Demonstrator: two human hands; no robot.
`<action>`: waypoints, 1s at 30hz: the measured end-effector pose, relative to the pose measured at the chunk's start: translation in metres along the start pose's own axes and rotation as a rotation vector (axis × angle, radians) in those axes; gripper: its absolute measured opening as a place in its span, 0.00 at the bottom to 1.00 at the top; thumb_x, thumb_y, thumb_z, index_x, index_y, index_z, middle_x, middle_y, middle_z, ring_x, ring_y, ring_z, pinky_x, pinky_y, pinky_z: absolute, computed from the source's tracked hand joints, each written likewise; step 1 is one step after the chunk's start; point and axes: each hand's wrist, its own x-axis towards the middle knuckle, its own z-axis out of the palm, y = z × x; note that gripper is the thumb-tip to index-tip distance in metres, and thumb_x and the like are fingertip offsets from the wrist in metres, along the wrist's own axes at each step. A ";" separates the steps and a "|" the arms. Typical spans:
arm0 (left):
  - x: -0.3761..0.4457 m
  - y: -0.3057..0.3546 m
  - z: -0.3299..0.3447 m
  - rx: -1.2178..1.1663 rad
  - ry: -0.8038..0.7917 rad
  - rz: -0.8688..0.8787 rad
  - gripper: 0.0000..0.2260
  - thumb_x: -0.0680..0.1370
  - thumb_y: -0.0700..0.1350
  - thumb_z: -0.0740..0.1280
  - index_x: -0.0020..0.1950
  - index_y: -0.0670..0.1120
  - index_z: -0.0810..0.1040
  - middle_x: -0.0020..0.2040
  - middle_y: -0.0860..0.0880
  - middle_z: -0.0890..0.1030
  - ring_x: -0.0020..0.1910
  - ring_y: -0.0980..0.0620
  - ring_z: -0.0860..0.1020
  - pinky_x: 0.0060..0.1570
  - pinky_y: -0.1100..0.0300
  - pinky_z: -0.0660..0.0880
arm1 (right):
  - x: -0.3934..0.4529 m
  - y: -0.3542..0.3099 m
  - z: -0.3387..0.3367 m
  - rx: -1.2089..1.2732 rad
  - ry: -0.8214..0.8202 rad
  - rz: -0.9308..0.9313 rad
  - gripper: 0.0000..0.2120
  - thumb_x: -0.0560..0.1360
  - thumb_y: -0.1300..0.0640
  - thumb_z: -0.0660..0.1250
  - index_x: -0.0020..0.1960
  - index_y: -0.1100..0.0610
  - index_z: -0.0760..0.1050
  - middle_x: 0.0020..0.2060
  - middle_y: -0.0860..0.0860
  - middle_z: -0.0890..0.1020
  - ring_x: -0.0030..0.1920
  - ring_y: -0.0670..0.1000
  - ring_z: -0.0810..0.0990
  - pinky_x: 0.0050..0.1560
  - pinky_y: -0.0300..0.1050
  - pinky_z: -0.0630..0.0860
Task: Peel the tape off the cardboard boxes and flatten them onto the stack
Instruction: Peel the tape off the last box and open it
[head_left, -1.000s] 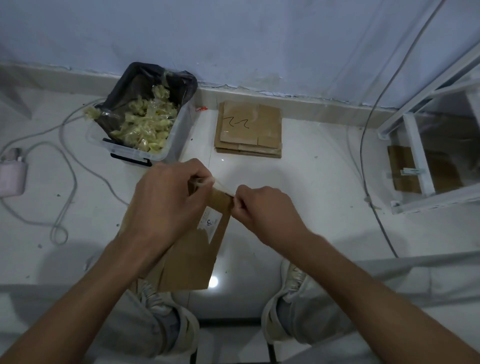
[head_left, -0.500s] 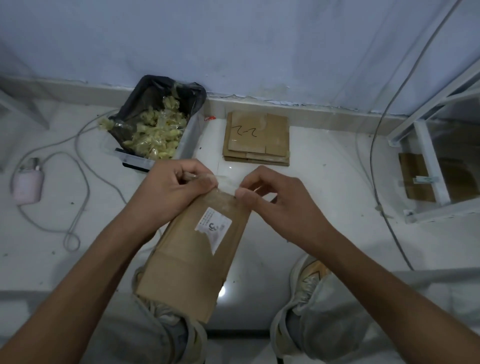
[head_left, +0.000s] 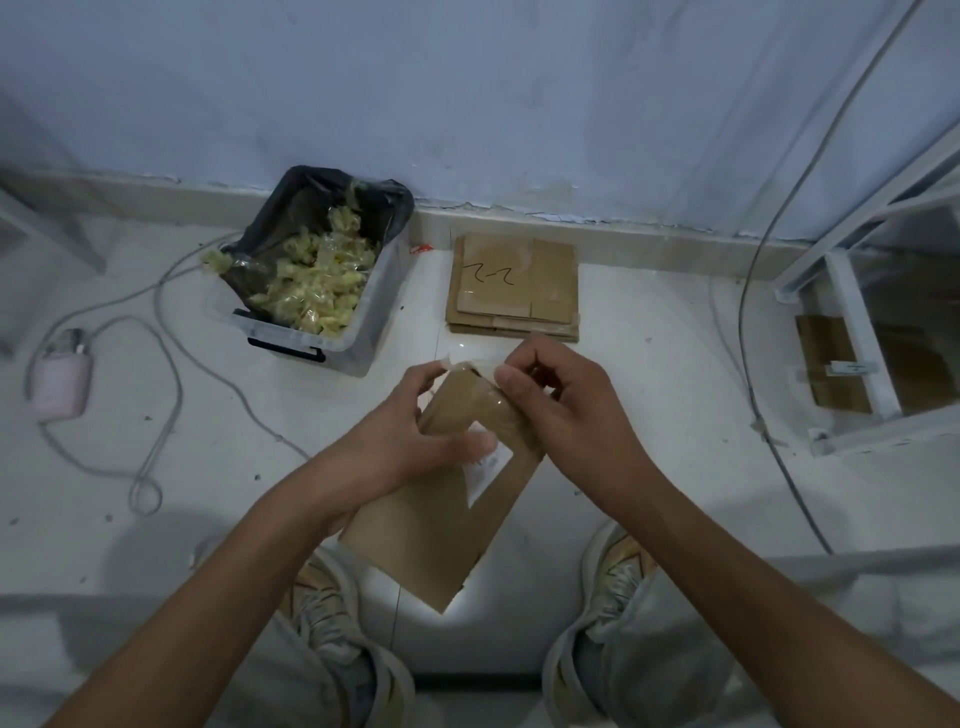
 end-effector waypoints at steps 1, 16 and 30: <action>0.001 -0.003 -0.001 0.006 -0.049 -0.023 0.43 0.61 0.65 0.80 0.73 0.63 0.67 0.59 0.59 0.83 0.57 0.56 0.83 0.58 0.51 0.82 | -0.001 0.001 0.001 0.025 -0.022 0.021 0.08 0.85 0.55 0.65 0.47 0.54 0.79 0.40 0.41 0.80 0.43 0.44 0.79 0.42 0.33 0.74; 0.008 -0.026 0.039 0.387 0.020 0.153 0.35 0.74 0.70 0.67 0.77 0.58 0.64 0.66 0.56 0.79 0.61 0.54 0.80 0.63 0.49 0.79 | 0.004 0.013 0.005 -0.354 -0.068 -0.049 0.18 0.83 0.39 0.57 0.43 0.49 0.74 0.33 0.44 0.78 0.35 0.46 0.78 0.41 0.51 0.81; 0.010 -0.034 0.043 0.057 0.071 0.118 0.29 0.77 0.68 0.66 0.75 0.59 0.67 0.66 0.59 0.79 0.64 0.55 0.78 0.66 0.55 0.76 | 0.012 -0.005 -0.016 0.670 0.232 0.300 0.22 0.89 0.52 0.54 0.37 0.56 0.68 0.30 0.51 0.66 0.30 0.49 0.63 0.30 0.41 0.64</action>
